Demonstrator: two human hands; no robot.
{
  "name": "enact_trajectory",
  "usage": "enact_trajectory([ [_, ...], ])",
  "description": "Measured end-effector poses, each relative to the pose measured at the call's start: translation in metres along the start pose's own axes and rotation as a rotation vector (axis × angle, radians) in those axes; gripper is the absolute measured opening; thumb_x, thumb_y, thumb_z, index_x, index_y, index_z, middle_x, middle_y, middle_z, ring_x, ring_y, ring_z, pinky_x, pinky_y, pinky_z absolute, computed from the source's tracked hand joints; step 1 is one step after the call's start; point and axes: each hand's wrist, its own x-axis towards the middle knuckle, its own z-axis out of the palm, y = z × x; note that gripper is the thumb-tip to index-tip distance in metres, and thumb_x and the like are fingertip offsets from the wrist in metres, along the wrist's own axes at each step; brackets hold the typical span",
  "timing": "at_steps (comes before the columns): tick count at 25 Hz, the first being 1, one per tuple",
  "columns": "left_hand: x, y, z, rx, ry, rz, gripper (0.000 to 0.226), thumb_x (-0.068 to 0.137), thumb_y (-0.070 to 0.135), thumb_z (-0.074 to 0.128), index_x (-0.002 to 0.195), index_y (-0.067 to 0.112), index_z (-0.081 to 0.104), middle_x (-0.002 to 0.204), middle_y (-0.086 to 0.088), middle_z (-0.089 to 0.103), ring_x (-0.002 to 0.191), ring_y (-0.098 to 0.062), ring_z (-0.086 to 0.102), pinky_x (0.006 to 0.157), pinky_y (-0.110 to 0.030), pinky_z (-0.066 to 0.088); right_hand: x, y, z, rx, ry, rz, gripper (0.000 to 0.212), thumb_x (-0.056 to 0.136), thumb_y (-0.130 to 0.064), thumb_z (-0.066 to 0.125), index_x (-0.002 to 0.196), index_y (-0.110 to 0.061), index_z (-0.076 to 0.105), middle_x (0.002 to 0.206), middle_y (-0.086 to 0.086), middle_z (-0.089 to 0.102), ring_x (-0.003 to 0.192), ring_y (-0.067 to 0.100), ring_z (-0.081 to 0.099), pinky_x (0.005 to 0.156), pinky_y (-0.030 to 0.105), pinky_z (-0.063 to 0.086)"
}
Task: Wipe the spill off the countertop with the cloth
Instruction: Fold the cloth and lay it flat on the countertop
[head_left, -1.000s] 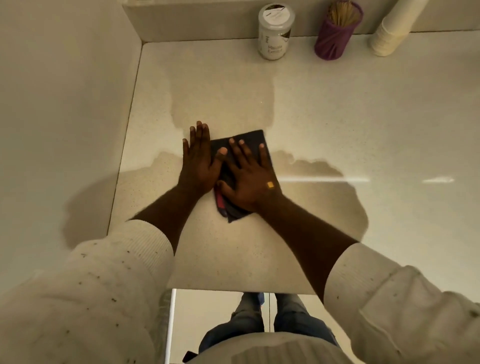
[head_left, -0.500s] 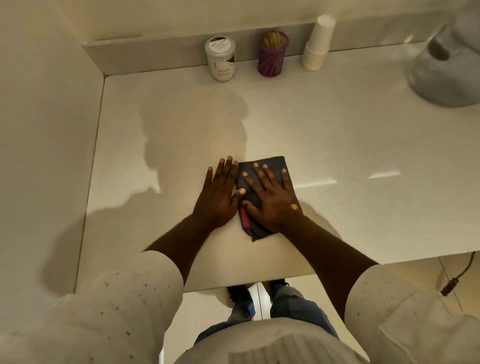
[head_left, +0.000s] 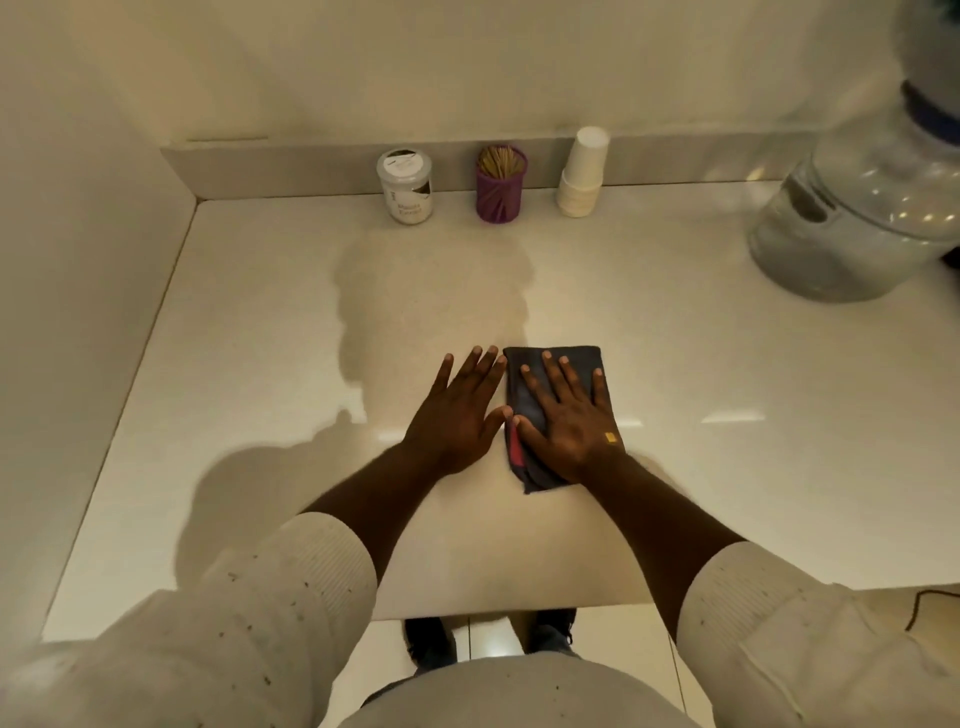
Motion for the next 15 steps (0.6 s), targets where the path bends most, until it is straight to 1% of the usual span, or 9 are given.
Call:
enact_trajectory([
  [2, 0.014, 0.019, 0.003, 0.007, -0.017, -0.019, 0.066, 0.106, 0.048, 0.029, 0.161, 0.012, 0.014, 0.170, -0.006, 0.012, 0.158, -0.019, 0.002, 0.128, -0.045, 0.000, 0.004, 0.019, -0.006, 0.002, -0.009, -0.007, 0.078, 0.097, -0.078, 0.013, 0.162, -0.039, -0.007, 0.174, -0.001, -0.007, 0.159, 0.019, -0.010, 0.125, 0.055, -0.012],
  [4, 0.028, 0.036, 0.004, -0.007, -0.018, -0.047, 0.064, 0.107, 0.045, 0.030, 0.160, 0.012, 0.017, 0.169, -0.006, 0.017, 0.157, -0.019, 0.006, 0.128, -0.044, 0.000, 0.002, 0.035, -0.012, 0.014, 0.027, -0.067, 0.078, 0.099, -0.075, 0.016, 0.164, -0.035, 0.001, 0.174, 0.001, -0.001, 0.160, 0.021, -0.005, 0.126, 0.056, -0.007],
  [6, 0.039, 0.051, 0.006, -0.024, -0.012, -0.085, 0.062, 0.107, 0.043, 0.031, 0.160, 0.012, 0.019, 0.168, -0.006, 0.020, 0.157, -0.019, 0.009, 0.128, -0.042, 0.001, -0.004, 0.052, -0.014, 0.035, 0.122, -0.125, 0.076, 0.102, -0.067, 0.022, 0.165, -0.026, 0.018, 0.172, 0.005, 0.013, 0.159, 0.024, 0.008, 0.127, 0.059, 0.003],
  [8, 0.048, 0.064, 0.008, -0.061, -0.008, -0.139, 0.060, 0.107, 0.040, 0.032, 0.160, 0.012, 0.021, 0.168, -0.007, 0.022, 0.157, -0.019, 0.013, 0.128, -0.038, 0.004, -0.006, 0.071, -0.019, 0.070, 0.221, -0.129, 0.069, 0.105, -0.055, 0.025, 0.160, -0.015, 0.035, 0.167, 0.009, 0.031, 0.157, 0.026, 0.022, 0.126, 0.060, 0.011],
  [10, 0.055, 0.073, 0.011, -0.105, -0.003, -0.200, 0.058, 0.107, 0.038, 0.034, 0.159, 0.014, 0.023, 0.167, -0.007, 0.024, 0.156, -0.020, 0.016, 0.126, -0.036, 0.007, -0.003, 0.089, -0.025, 0.069, 0.227, -0.113, 0.064, 0.105, -0.046, 0.024, 0.155, -0.012, 0.043, 0.163, 0.009, 0.041, 0.155, 0.024, 0.028, 0.127, 0.058, 0.010],
  [11, 0.060, 0.076, 0.011, -0.111, -0.005, -0.222, 0.058, 0.107, 0.038, 0.035, 0.159, 0.015, 0.024, 0.167, -0.006, 0.024, 0.156, -0.020, 0.016, 0.126, -0.036, 0.008, 0.000, 0.097, -0.028, 0.050, 0.187, -0.120, 0.063, 0.104, -0.043, 0.022, 0.155, -0.012, 0.043, 0.163, 0.007, 0.040, 0.155, 0.022, 0.027, 0.128, 0.055, 0.007],
  [13, 0.067, 0.079, 0.013, -0.060, -0.041, -0.239, 0.057, 0.107, 0.038, 0.034, 0.159, 0.015, 0.024, 0.168, -0.005, 0.021, 0.156, -0.019, 0.013, 0.126, -0.037, 0.007, 0.004, 0.108, -0.029, -0.012, 0.105, -0.176, 0.058, 0.107, -0.039, 0.026, 0.159, -0.015, 0.036, 0.167, 0.004, 0.032, 0.157, 0.019, 0.020, 0.128, 0.053, 0.001],
  [15, 0.072, 0.076, 0.015, -0.021, -0.095, -0.247, 0.059, 0.107, 0.041, 0.032, 0.159, 0.015, 0.023, 0.169, -0.004, 0.017, 0.157, -0.018, 0.009, 0.127, -0.038, 0.005, 0.003, 0.113, -0.026, -0.029, 0.106, -0.235, 0.056, 0.108, -0.035, 0.034, 0.160, -0.015, 0.033, 0.168, 0.004, 0.030, 0.157, 0.020, 0.019, 0.128, 0.053, 0.002],
])
